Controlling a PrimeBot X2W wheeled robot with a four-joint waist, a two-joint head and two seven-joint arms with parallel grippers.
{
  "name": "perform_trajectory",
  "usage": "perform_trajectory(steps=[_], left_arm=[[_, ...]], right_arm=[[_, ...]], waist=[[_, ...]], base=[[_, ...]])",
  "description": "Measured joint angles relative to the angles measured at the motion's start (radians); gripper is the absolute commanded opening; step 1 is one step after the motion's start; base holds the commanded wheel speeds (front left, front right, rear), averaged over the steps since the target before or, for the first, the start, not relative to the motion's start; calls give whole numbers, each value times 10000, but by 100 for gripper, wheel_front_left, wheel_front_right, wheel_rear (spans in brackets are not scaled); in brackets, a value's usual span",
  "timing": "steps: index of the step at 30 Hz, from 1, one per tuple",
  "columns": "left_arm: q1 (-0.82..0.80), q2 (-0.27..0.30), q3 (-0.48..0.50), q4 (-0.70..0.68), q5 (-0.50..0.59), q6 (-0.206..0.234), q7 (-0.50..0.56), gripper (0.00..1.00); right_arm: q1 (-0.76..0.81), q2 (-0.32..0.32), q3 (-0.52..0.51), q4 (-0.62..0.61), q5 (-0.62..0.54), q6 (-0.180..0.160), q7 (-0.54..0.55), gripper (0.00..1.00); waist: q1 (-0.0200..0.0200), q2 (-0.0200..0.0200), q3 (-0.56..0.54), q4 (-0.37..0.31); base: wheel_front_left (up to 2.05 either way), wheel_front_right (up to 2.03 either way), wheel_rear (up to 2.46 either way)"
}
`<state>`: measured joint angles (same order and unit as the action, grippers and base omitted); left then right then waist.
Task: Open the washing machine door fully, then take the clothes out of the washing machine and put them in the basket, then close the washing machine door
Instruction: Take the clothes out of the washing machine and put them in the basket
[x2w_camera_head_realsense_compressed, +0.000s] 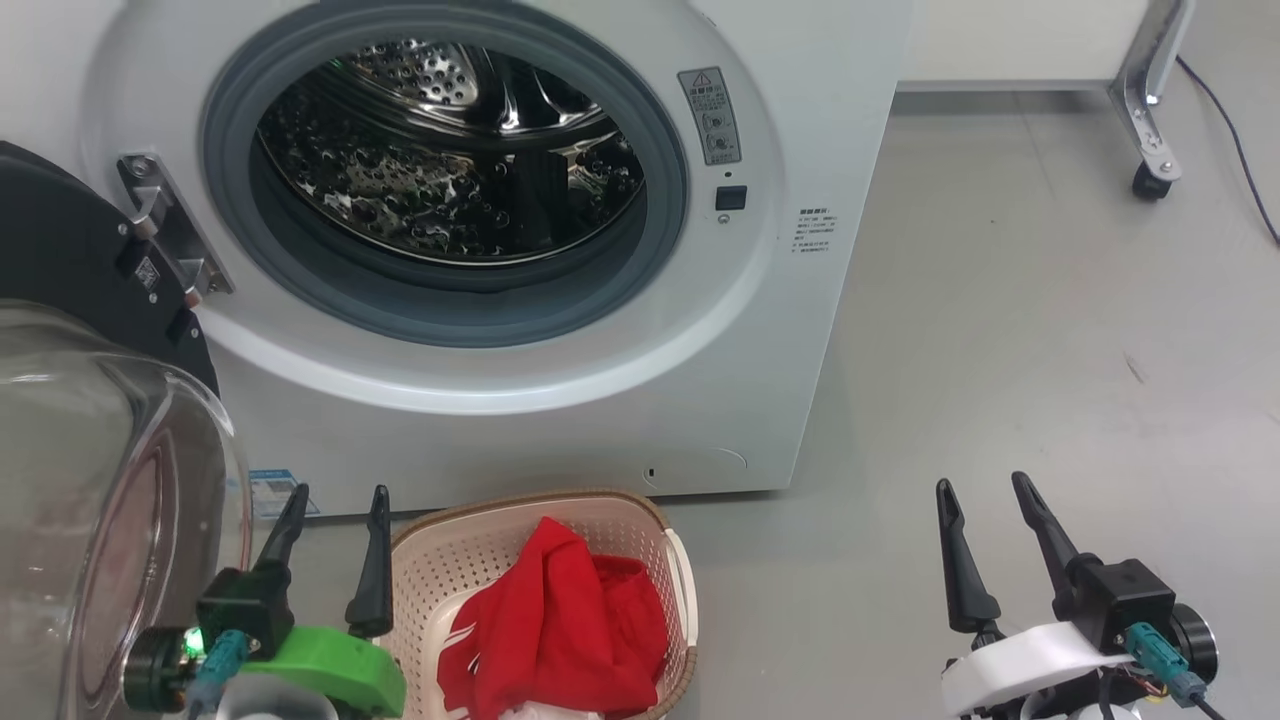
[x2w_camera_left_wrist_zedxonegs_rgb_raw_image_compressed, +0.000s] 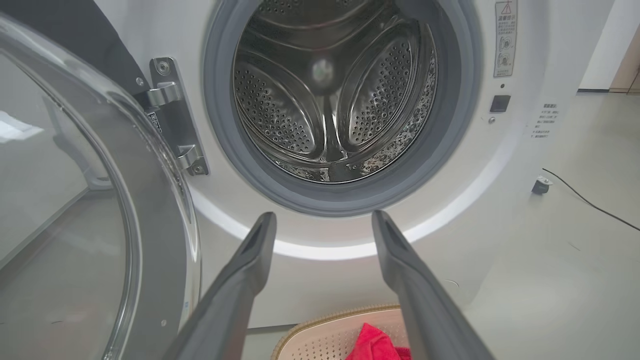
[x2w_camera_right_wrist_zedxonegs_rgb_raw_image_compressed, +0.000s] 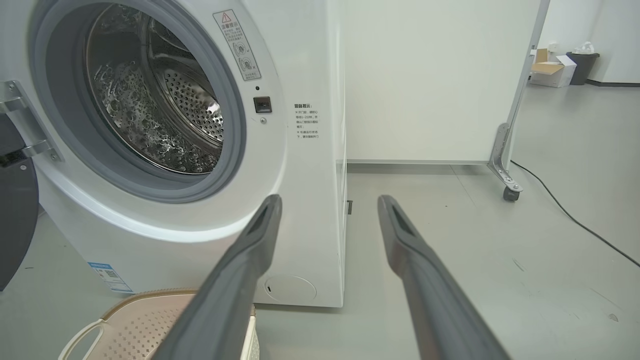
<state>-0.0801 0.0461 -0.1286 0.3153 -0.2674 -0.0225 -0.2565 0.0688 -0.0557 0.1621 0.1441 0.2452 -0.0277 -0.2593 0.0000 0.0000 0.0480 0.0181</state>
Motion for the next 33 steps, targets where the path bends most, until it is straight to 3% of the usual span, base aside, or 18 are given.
perform_trajectory(steps=[12, 33], left_arm=[[1371, 10, -341, -982, 128, 104, 0, 100], [2155, 42, -594, -1954, 217, 364, 267, 100]], right_arm=[[477, 79, 65, -63, 0, -2, 0, 100], [719, 115, 4, -73, 0, -10, 0, 100]], waist=[[0, 0, -581, 42], [0, 0, -786, 78]], base=[[0, 0, 0], [0, 0, 0]])
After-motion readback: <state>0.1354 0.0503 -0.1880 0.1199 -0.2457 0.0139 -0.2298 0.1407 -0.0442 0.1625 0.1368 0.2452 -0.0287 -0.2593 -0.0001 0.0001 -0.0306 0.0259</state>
